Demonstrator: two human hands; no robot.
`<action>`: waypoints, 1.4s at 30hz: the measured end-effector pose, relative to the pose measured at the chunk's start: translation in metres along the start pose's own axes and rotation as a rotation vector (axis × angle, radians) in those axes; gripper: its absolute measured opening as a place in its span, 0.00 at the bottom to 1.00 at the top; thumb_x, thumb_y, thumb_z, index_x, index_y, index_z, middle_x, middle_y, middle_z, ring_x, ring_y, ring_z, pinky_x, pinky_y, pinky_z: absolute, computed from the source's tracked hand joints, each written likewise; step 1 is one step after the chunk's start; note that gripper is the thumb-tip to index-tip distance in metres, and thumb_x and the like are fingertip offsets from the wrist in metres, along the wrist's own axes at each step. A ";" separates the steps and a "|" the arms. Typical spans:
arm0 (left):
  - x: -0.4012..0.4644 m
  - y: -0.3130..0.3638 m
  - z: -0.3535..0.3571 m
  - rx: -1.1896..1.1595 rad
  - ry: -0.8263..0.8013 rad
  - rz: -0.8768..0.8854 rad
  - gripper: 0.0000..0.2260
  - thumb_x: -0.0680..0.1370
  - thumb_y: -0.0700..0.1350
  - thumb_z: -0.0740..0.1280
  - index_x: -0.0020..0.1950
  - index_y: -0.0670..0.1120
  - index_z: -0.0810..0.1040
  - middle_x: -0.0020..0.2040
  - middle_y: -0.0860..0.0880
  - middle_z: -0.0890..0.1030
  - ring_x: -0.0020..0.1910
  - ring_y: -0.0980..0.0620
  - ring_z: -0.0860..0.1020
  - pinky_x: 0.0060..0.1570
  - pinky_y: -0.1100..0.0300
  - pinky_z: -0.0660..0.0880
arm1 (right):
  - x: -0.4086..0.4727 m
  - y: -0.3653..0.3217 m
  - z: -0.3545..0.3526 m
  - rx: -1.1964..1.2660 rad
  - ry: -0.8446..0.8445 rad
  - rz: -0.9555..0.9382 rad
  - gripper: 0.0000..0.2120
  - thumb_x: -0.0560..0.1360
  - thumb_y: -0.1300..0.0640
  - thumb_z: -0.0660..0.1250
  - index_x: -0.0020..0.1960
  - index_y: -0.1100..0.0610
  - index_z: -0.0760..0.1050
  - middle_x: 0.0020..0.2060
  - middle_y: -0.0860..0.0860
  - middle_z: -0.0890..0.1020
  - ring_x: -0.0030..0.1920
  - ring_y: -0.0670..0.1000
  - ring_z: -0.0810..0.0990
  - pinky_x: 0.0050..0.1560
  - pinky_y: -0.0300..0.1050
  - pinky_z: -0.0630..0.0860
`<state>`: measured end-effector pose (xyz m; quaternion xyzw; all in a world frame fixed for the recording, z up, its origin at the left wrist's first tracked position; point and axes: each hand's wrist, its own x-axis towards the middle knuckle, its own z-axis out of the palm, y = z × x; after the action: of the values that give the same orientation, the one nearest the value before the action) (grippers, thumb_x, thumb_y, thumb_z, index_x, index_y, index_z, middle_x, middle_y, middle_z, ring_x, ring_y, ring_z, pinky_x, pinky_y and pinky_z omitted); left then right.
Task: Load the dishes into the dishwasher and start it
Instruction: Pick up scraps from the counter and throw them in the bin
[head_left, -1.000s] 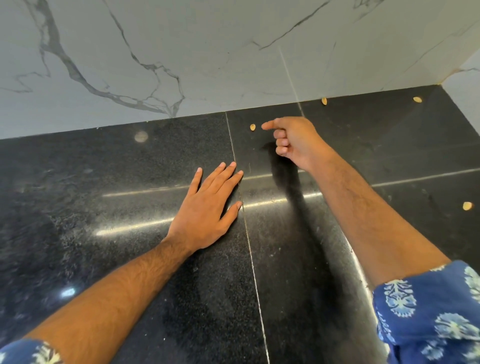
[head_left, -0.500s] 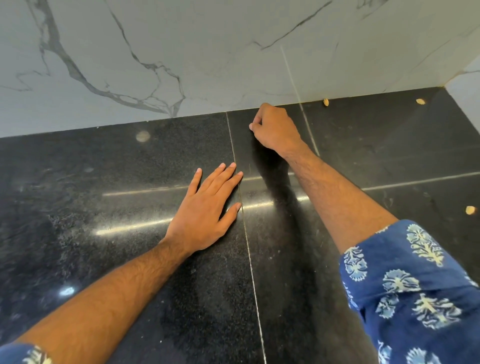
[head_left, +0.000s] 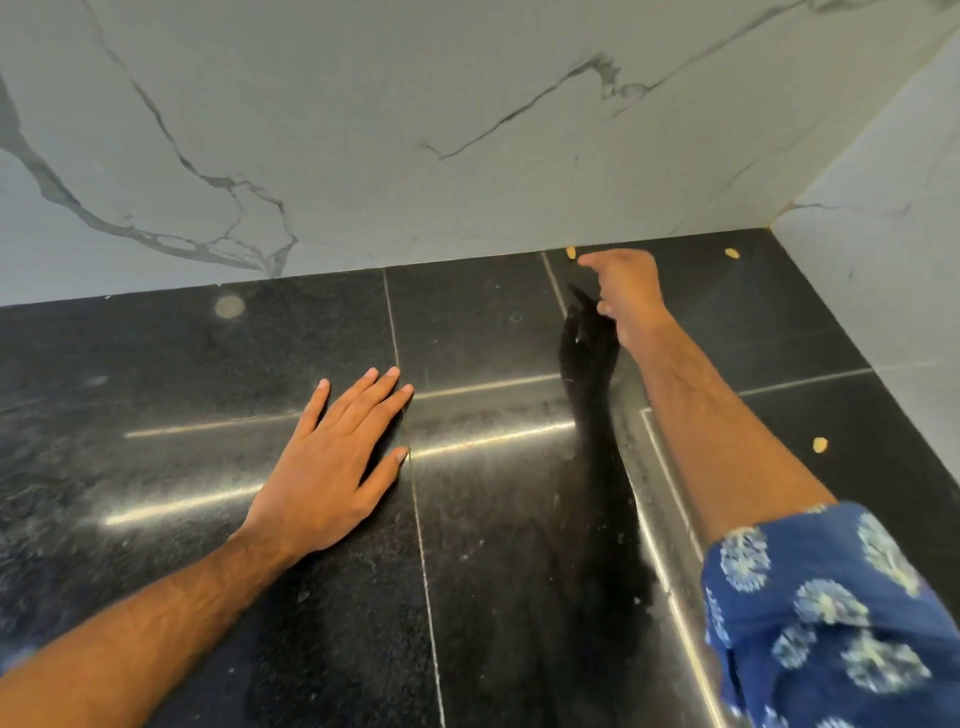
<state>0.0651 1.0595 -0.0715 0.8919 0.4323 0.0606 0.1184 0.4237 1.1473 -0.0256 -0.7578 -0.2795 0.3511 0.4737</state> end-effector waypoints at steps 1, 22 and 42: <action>0.000 0.001 0.000 0.000 0.000 0.002 0.28 0.83 0.61 0.49 0.82 0.54 0.51 0.83 0.56 0.50 0.81 0.58 0.44 0.80 0.43 0.46 | 0.009 0.000 0.001 -0.183 0.051 -0.115 0.08 0.73 0.62 0.62 0.38 0.61 0.79 0.28 0.52 0.67 0.31 0.50 0.64 0.32 0.46 0.65; 0.000 0.000 0.000 -0.003 -0.009 0.002 0.28 0.83 0.61 0.49 0.82 0.54 0.52 0.82 0.56 0.51 0.81 0.58 0.46 0.80 0.43 0.46 | -0.038 -0.006 -0.005 0.472 -0.308 0.047 0.04 0.78 0.60 0.61 0.44 0.56 0.72 0.29 0.47 0.68 0.29 0.45 0.64 0.28 0.38 0.61; 0.006 0.001 0.008 -0.072 0.063 0.003 0.29 0.78 0.59 0.53 0.79 0.53 0.61 0.80 0.57 0.59 0.80 0.53 0.56 0.75 0.44 0.50 | -0.248 0.154 -0.203 -0.045 0.167 -0.292 0.35 0.80 0.35 0.56 0.30 0.62 0.55 0.26 0.59 0.57 0.28 0.59 0.54 0.30 0.53 0.55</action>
<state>0.0713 1.0628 -0.0785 0.8855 0.4318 0.1041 0.1366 0.4515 0.7934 -0.0382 -0.7460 -0.3543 0.2080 0.5241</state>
